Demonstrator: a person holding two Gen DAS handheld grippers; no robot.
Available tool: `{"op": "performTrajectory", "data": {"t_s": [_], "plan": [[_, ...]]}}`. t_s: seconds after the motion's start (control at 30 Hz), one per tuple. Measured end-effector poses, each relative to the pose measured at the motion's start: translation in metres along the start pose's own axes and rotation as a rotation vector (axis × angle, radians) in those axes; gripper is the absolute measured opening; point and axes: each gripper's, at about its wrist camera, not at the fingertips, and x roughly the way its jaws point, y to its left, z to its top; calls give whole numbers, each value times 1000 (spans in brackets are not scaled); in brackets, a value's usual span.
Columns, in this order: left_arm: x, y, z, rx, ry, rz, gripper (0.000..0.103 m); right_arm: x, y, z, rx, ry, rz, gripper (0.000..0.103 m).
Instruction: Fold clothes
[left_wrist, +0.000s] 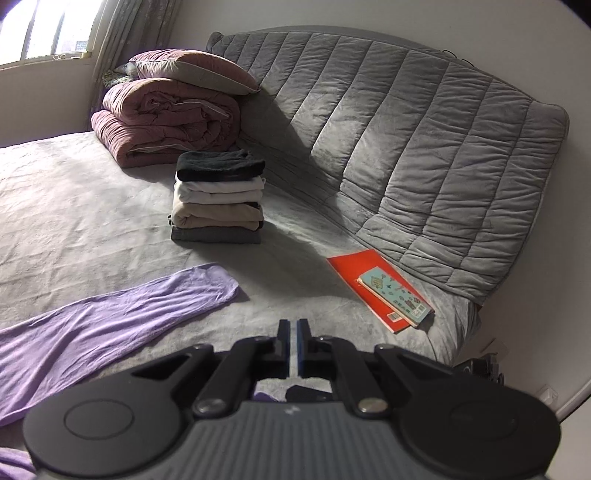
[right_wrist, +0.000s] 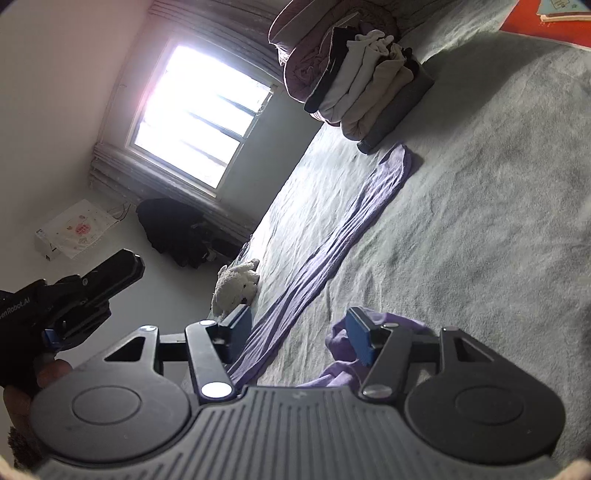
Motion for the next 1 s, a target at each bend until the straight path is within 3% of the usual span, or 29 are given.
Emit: {"op": "performTrajectory", "data": {"t_s": [0.07, 0.17, 0.3, 0.5, 0.73, 1.0], "plan": [[1, 5, -8, 7, 4, 62, 4, -2, -4, 2, 8, -11, -34, 61], [3, 19, -22, -28, 25, 97, 9, -3, -14, 3, 31, -12, -78, 61], [-3, 43, -49, -97, 40, 164, 27, 7, -11, -2, -36, 17, -145, 61], [-23, 81, -87, -216, 49, 285, 36, 25, -2, -18, -143, 75, -196, 61], [-40, 113, -122, -335, 43, 371, 39, 31, 18, -26, -355, 111, -355, 61], [-45, 128, -146, -369, 26, 444, 40, 48, 43, -36, -579, 168, -404, 55]]}}
